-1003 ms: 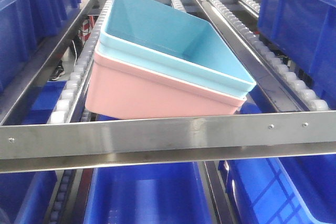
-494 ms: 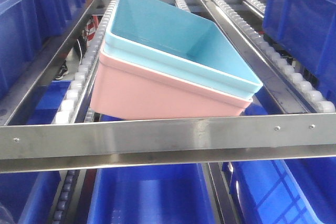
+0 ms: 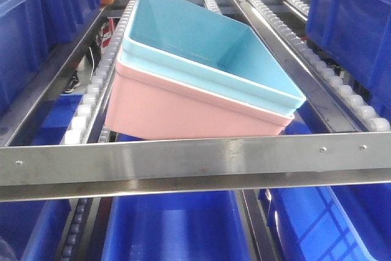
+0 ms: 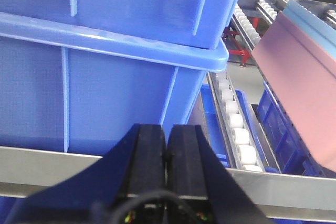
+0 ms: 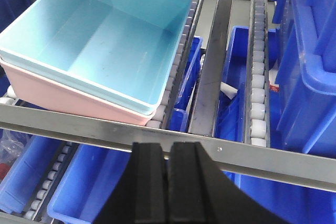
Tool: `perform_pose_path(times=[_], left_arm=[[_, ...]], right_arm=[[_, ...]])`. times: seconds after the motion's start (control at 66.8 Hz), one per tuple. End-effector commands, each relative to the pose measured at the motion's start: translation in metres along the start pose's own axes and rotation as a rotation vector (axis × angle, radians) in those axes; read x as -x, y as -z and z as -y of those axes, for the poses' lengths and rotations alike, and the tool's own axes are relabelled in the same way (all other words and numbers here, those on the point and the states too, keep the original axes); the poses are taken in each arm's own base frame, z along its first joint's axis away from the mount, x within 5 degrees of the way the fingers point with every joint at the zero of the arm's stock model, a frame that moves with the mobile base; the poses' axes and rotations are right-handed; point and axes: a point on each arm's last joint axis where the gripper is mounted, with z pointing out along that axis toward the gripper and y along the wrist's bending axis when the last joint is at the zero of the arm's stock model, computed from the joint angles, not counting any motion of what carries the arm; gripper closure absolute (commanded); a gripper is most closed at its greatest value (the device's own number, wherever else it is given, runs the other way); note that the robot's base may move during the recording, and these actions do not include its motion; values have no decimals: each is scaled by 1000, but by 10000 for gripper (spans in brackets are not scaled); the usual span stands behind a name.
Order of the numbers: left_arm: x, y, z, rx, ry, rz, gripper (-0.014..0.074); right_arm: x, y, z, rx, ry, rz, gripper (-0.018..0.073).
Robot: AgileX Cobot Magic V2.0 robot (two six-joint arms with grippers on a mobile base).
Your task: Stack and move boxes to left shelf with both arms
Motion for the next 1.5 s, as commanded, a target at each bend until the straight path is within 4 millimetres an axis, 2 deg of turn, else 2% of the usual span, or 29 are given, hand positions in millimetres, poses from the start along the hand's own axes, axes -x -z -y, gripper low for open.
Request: perform_pose_path(times=[0.0, 0.509, 0.629, 0.793, 0.988, 1.482], left_arm=[[11, 2, 0, -2, 11, 112, 598], [11, 2, 0, -2, 11, 112, 598], [11, 2, 0, -2, 11, 112, 598], [11, 2, 0, -2, 11, 112, 598], [11, 2, 0, -2, 11, 112, 598], [11, 2, 0, -2, 11, 112, 598]], right_arm=[[17, 3, -1, 9, 7, 114, 503], [13, 2, 1, -19, 15, 131, 503], [-2, -3, 10, -137, -2, 178, 503], [-38, -9, 22, -290, -13, 283, 503], [-70, -10, 24, -313, 2, 387, 503], [-72, -8, 23, -313, 2, 392, 503]])
